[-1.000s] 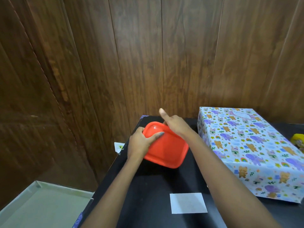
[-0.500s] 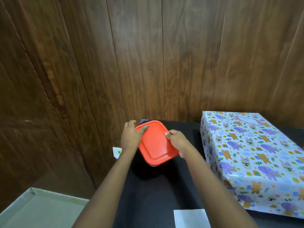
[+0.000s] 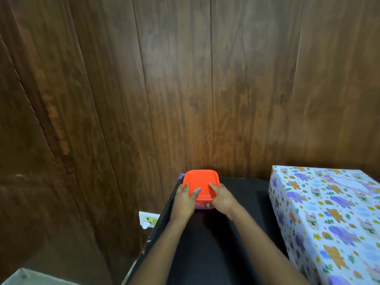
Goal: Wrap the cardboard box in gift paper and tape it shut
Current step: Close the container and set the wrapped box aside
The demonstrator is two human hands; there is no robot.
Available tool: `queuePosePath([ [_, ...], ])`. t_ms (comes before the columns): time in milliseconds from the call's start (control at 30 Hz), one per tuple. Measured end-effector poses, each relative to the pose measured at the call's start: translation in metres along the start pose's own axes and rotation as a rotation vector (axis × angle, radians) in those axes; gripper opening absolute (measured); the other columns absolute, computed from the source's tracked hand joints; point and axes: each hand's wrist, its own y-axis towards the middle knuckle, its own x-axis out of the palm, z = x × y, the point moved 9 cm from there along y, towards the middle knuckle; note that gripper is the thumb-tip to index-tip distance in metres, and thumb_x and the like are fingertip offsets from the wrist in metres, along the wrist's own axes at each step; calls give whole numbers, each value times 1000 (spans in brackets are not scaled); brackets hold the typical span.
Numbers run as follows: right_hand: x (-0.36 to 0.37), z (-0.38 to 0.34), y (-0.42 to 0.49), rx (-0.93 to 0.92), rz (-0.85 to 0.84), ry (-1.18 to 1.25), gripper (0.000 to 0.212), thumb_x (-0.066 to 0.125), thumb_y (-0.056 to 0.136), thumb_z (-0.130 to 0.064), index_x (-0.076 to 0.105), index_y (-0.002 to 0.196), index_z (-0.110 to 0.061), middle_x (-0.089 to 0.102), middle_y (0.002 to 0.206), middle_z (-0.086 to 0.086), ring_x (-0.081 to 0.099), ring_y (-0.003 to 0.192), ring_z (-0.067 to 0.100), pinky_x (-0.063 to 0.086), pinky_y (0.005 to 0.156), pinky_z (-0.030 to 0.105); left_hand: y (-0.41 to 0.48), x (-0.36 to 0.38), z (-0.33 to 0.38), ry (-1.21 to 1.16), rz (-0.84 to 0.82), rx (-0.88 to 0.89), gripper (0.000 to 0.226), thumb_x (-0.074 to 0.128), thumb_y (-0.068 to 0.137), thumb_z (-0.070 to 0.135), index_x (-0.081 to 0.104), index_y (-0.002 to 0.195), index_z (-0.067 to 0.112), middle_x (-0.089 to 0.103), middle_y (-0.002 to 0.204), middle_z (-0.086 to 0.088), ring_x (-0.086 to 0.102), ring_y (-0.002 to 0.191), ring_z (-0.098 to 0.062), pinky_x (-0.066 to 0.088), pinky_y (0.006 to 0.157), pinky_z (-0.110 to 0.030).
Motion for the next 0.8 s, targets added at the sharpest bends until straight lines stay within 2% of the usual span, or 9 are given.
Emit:
queuePosePath([
  [67, -1, -5, 14, -6, 8, -117, 77, 64, 86, -11, 22, 150, -15, 31, 142, 8, 39, 130, 24, 35, 105, 27, 12, 2, 0, -4, -48, 7, 59, 44, 98, 32, 27, 145, 0, 18, 154, -16, 24, 140, -24, 19, 109, -24],
  [133, -1, -8, 30, 10, -15, -166, 77, 64, 87, -15, 20, 150, -17, 32, 143, 8, 38, 130, 25, 35, 107, 29, 25, 4, -2, 34, -73, 21, 57, 44, 99, 30, 27, 145, 1, 9, 157, -15, 17, 143, -23, 15, 111, -23],
  [300, 9, -16, 43, 3, -30, -239, 79, 62, 90, -22, 13, 151, -16, 26, 146, 13, 34, 134, 28, 31, 110, 32, 47, -6, -8, 43, -50, 10, 50, 44, 99, 24, 36, 141, -1, 16, 155, -17, 22, 142, -24, 15, 106, -18],
  [400, 12, -16, 42, 11, -8, -256, 78, 59, 91, -24, 11, 151, -16, 20, 149, 16, 33, 135, 30, 30, 111, 34, 46, -5, -11, 72, -90, 5, 51, 42, 100, 27, 34, 143, 1, 13, 156, -15, 19, 143, -23, 15, 109, -21],
  [533, 5, -18, 35, 28, 7, -203, 85, 67, 84, -23, 15, 151, -18, 14, 153, 19, 27, 138, 35, 30, 113, 39, 40, -11, -7, 45, -73, -6, 51, 41, 100, 27, 31, 144, 2, 9, 157, -16, 15, 144, -24, 14, 110, -22],
  [600, -8, -25, 25, 1, 62, -122, 74, 66, 80, -18, 31, 146, -14, 30, 148, 18, 36, 132, 34, 36, 108, 40, 32, -22, 5, 18, -7, 27, 47, 43, 100, 21, 36, 141, 0, 18, 155, -17, 20, 143, -23, 15, 109, -21],
  [667, -30, -38, 10, -65, 170, -38, 51, 60, 80, -10, 51, 130, -11, 53, 130, 15, 51, 120, 31, 44, 99, 39, 22, -33, 21, -5, 40, 83, 40, 46, 98, 13, 46, 135, 0, 35, 148, -17, 33, 138, -23, 21, 106, -20],
  [800, -71, -51, -46, -110, 275, 127, 41, 51, 88, 1, 55, 127, -8, 59, 123, 9, 54, 117, 22, 41, 98, 29, -21, -48, 58, -133, 54, 148, 30, 48, 94, 4, 60, 122, 4, 58, 128, -10, 52, 119, -23, 34, 91, -20],
])
